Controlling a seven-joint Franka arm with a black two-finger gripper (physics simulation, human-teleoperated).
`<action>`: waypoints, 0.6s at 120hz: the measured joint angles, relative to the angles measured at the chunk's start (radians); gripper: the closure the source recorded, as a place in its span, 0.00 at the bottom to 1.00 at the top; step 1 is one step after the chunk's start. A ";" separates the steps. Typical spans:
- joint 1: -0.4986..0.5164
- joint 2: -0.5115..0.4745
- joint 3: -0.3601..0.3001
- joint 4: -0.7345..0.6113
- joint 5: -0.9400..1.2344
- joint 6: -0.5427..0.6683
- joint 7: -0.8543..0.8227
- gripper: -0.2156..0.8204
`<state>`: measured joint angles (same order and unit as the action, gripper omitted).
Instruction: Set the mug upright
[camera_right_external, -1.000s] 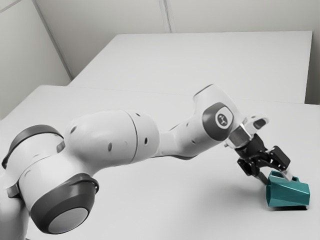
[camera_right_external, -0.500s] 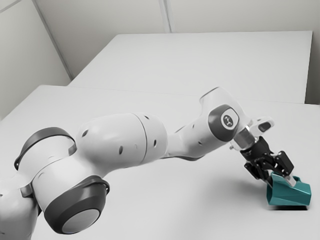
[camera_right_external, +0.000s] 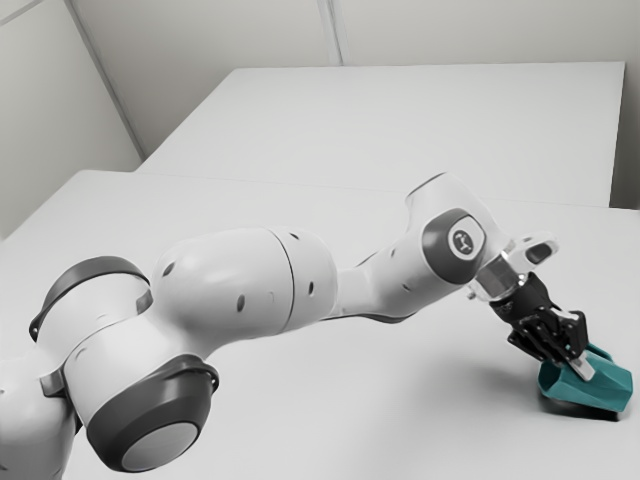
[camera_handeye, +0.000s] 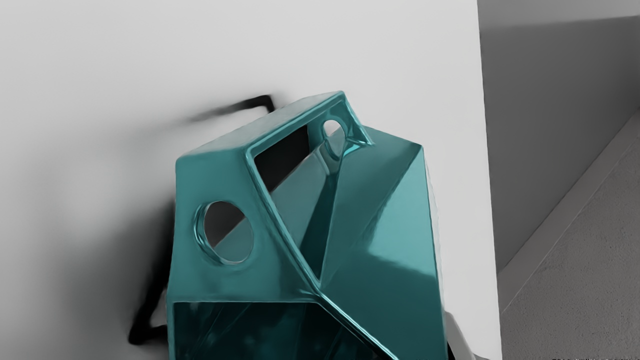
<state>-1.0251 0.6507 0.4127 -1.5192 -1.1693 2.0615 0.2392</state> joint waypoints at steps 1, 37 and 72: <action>0.000 0.000 0.000 0.000 0.000 0.000 0.000 0.91; -0.018 -0.020 0.001 -0.001 0.023 0.004 -0.017 0.96; -0.004 -0.126 0.004 -0.021 0.220 0.005 -0.063 0.96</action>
<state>-1.0288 0.5246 0.4169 -1.5400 -0.9497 2.0661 0.1766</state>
